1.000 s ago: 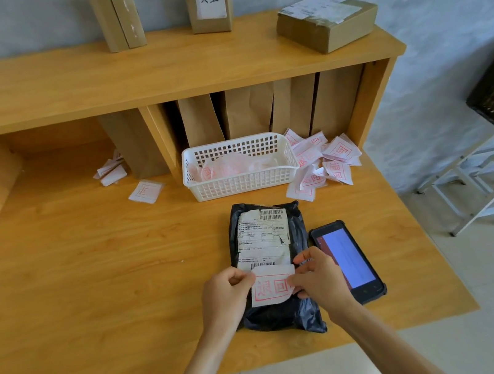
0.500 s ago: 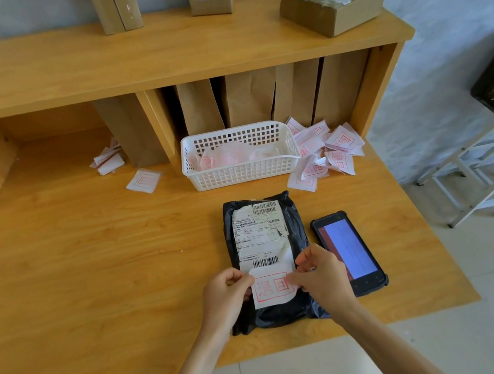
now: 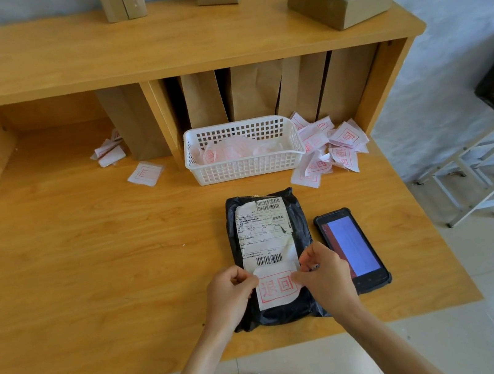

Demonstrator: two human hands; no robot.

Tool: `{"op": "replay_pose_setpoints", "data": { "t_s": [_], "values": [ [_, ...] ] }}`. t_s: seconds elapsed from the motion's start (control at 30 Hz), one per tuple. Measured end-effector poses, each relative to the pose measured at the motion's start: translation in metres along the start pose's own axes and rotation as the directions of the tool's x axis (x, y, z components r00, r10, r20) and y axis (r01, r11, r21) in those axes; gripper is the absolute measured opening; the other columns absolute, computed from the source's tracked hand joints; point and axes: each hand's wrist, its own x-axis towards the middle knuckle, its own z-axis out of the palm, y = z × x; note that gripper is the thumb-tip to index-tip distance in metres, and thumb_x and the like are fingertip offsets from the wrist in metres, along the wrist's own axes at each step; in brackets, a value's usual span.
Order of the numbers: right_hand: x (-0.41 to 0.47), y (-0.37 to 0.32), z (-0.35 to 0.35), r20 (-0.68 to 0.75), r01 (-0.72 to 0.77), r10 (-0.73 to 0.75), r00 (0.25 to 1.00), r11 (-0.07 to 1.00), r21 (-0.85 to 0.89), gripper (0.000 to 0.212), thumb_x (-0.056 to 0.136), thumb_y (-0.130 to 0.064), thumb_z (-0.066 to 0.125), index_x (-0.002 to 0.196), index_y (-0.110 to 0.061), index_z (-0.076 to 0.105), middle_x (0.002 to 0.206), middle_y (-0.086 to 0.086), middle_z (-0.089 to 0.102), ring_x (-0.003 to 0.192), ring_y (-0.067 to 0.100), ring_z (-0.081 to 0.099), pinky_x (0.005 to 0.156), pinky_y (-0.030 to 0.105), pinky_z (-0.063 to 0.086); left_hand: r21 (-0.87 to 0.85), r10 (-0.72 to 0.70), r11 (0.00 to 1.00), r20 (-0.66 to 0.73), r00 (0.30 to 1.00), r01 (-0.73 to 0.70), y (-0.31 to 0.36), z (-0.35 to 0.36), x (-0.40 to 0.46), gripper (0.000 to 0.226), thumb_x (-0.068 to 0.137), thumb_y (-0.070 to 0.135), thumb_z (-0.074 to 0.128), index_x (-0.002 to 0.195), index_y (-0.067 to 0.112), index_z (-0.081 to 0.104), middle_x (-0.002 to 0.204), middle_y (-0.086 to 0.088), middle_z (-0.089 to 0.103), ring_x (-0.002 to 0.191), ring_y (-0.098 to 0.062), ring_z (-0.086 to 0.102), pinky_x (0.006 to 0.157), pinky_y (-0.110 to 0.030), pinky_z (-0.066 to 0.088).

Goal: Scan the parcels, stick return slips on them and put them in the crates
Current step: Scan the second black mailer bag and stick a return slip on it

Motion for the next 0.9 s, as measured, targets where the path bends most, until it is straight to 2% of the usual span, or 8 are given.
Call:
{"op": "replay_pose_setpoints", "data": {
  "t_s": [0.1, 0.2, 0.27, 0.4, 0.5, 0.67, 0.8, 0.9],
  "values": [
    [0.0, 0.003, 0.001, -0.009, 0.015, -0.015, 1.0, 1.0, -0.017, 0.027, 0.078, -0.005, 0.076, 0.079, -0.019, 0.052, 0.079, -0.004, 0.06, 0.071, 0.006, 0.058, 0.058, 0.013, 0.044, 0.013, 0.015, 1.0, -0.021, 1.0, -0.015, -0.003, 0.002, 0.001, 0.015, 0.082, 0.007, 0.068, 0.072, -0.002, 0.061, 0.077, -0.016, 0.065, 0.07, -0.016, 0.057, 0.067, -0.03, 0.043],
    [-0.001, 0.004, 0.004, -0.005, 0.049, -0.049, 0.999, 0.998, -0.051, 0.028, 0.078, -0.001, 0.072, 0.076, -0.019, 0.051, 0.075, -0.001, 0.06, 0.07, 0.015, 0.061, 0.061, 0.023, 0.053, 0.036, 0.055, 0.998, -0.044, 0.998, -0.053, -0.006, 0.005, 0.001, 0.015, 0.081, 0.008, 0.069, 0.069, 0.004, 0.06, 0.079, -0.009, 0.062, 0.074, -0.016, 0.056, 0.064, -0.022, 0.039],
    [0.0, 0.005, 0.005, 0.012, 0.084, -0.083, 0.996, 0.992, -0.093, 0.028, 0.079, 0.001, 0.069, 0.074, -0.02, 0.051, 0.072, 0.0, 0.06, 0.068, 0.017, 0.06, 0.063, 0.026, 0.053, 0.059, 0.089, 0.995, -0.039, 0.995, -0.086, -0.008, 0.007, 0.001, 0.019, 0.082, 0.01, 0.069, 0.067, 0.011, 0.057, 0.08, -0.005, 0.059, 0.073, -0.014, 0.054, 0.063, -0.019, 0.037],
    [0.003, 0.01, 0.002, 0.074, 0.144, -0.135, 0.988, 0.979, -0.144, 0.031, 0.078, -0.003, 0.073, 0.072, -0.023, 0.051, 0.069, -0.002, 0.057, 0.063, 0.011, 0.051, 0.062, 0.024, 0.05, 0.029, 0.118, 0.993, 0.011, 0.993, -0.118, -0.014, 0.008, -0.001, 0.027, 0.08, 0.019, 0.076, 0.07, 0.015, 0.051, 0.078, -0.001, 0.054, 0.067, -0.01, 0.049, 0.061, -0.015, 0.038],
    [0.005, 0.014, -0.002, 0.156, 0.198, -0.174, 0.972, 0.968, -0.156, 0.033, 0.074, -0.008, 0.08, 0.074, -0.025, 0.052, 0.074, -0.004, 0.055, 0.064, 0.007, 0.049, 0.059, 0.016, 0.045, 0.032, 0.128, 0.991, 0.071, 0.989, -0.131, -0.019, 0.008, -0.003, 0.036, 0.073, 0.023, 0.083, 0.078, 0.015, 0.049, 0.088, 0.0, 0.051, 0.075, -0.012, 0.049, 0.066, -0.017, 0.042],
    [0.005, 0.017, -0.008, 0.259, 0.249, -0.198, 0.945, 0.952, -0.18, 0.04, 0.07, -0.011, 0.084, 0.077, -0.03, 0.051, 0.087, -0.005, 0.053, 0.068, 0.005, 0.046, 0.062, 0.013, 0.044, 0.049, 0.134, 0.989, 0.151, 0.979, -0.143, -0.02, 0.002, -0.003, 0.04, 0.07, 0.019, 0.085, 0.084, 0.016, 0.048, 0.095, 0.003, 0.048, 0.082, -0.009, 0.047, 0.07, -0.012, 0.04],
    [0.005, 0.017, -0.013, 0.318, 0.272, -0.201, 0.927, 0.941, -0.2, 0.035, 0.071, -0.011, 0.084, 0.086, -0.024, 0.055, 0.092, -0.008, 0.051, 0.075, 0.006, 0.048, 0.066, 0.01, 0.044, 0.069, 0.137, 0.986, 0.171, 0.976, -0.151, -0.017, 0.0, -0.002, 0.042, 0.069, 0.017, 0.086, 0.082, 0.02, 0.046, 0.093, 0.005, 0.047, 0.078, -0.008, 0.046, 0.068, -0.015, 0.039],
    [0.004, 0.019, -0.016, 0.339, 0.286, -0.21, 0.917, 0.939, -0.191, 0.038, 0.071, -0.009, 0.083, 0.084, -0.029, 0.053, 0.094, -0.008, 0.052, 0.077, 0.006, 0.05, 0.066, 0.009, 0.045, 0.052, 0.117, 0.99, 0.212, 0.97, -0.131, -0.018, -0.005, -0.002, 0.041, 0.069, 0.016, 0.085, 0.086, 0.019, 0.049, 0.099, 0.004, 0.05, 0.084, -0.009, 0.049, 0.072, -0.016, 0.04]
  ]
}}
